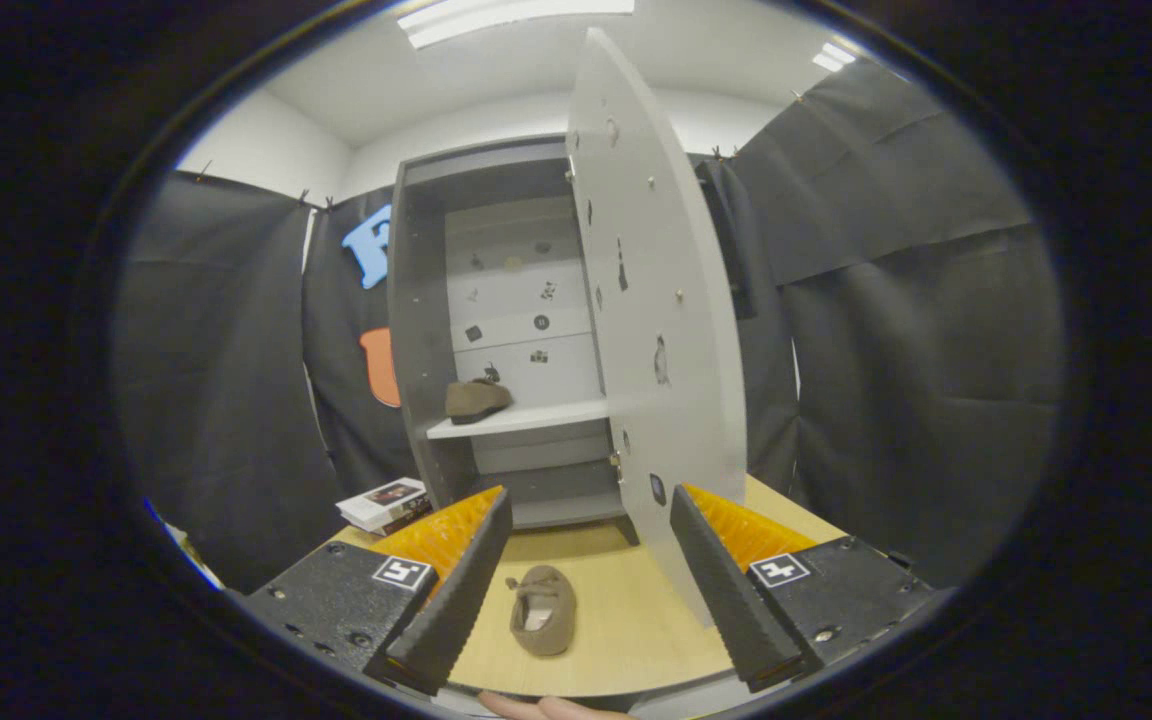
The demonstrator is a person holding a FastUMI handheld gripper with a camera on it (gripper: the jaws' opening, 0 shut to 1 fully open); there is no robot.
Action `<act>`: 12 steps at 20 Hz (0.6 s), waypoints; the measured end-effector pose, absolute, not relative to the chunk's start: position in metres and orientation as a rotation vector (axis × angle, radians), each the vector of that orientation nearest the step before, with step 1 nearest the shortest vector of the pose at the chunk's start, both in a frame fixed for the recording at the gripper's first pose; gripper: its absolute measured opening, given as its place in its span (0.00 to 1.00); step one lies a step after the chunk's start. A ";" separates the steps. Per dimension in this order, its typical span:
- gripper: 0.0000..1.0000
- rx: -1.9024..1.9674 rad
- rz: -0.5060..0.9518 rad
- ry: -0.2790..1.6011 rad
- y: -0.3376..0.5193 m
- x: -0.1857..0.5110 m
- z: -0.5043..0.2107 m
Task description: Open the shoe cabinet door, grab the shoes and put them into the shoe cabinet, then close the shoe cabinet door.
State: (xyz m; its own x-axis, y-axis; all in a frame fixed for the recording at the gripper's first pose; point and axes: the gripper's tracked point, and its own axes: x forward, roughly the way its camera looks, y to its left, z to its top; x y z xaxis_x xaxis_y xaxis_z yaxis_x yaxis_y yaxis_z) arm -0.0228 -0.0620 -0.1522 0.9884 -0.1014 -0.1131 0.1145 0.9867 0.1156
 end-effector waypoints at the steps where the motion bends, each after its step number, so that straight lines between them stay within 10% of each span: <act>1: 1.00 0.091 -0.106 0.116 -0.053 -0.015 -0.164; 12: 1.00 -0.012 -0.054 0.196 0.015 0.078 -0.289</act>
